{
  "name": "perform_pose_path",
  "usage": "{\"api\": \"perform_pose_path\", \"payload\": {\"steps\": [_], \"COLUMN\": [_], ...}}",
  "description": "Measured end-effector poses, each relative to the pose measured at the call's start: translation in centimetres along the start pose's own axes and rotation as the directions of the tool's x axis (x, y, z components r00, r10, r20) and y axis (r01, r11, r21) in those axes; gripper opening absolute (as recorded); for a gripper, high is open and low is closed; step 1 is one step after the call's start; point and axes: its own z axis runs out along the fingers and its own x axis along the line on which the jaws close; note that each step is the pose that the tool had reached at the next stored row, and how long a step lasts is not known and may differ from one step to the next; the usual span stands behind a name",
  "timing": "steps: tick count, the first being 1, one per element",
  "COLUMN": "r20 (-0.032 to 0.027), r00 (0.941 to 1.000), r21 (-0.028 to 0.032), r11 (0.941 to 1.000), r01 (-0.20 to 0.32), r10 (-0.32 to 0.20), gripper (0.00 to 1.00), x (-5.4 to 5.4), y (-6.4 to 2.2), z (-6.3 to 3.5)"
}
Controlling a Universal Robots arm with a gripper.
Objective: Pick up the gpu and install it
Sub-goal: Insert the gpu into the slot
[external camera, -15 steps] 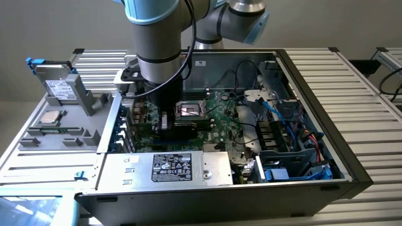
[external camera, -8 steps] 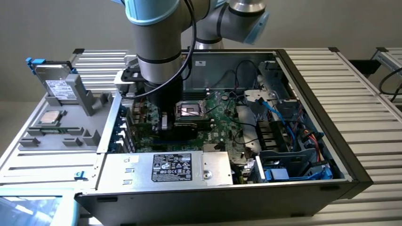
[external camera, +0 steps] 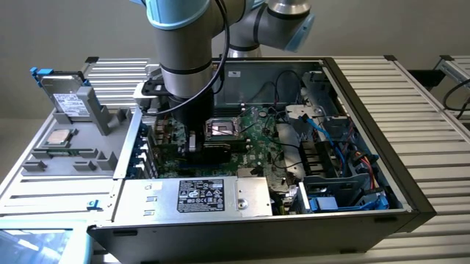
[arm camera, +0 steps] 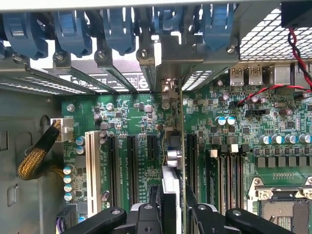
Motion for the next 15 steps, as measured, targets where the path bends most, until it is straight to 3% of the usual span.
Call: {"api": "perform_pose_path", "payload": {"steps": [15], "r20": [0.0002], "r00": [1.0000], "r21": [0.0001], "r11": [1.0000], "r01": [0.009], "r10": [-0.009], "gripper": [0.29], "x": [0.03], "y": [0.30], "z": [0.00]}}
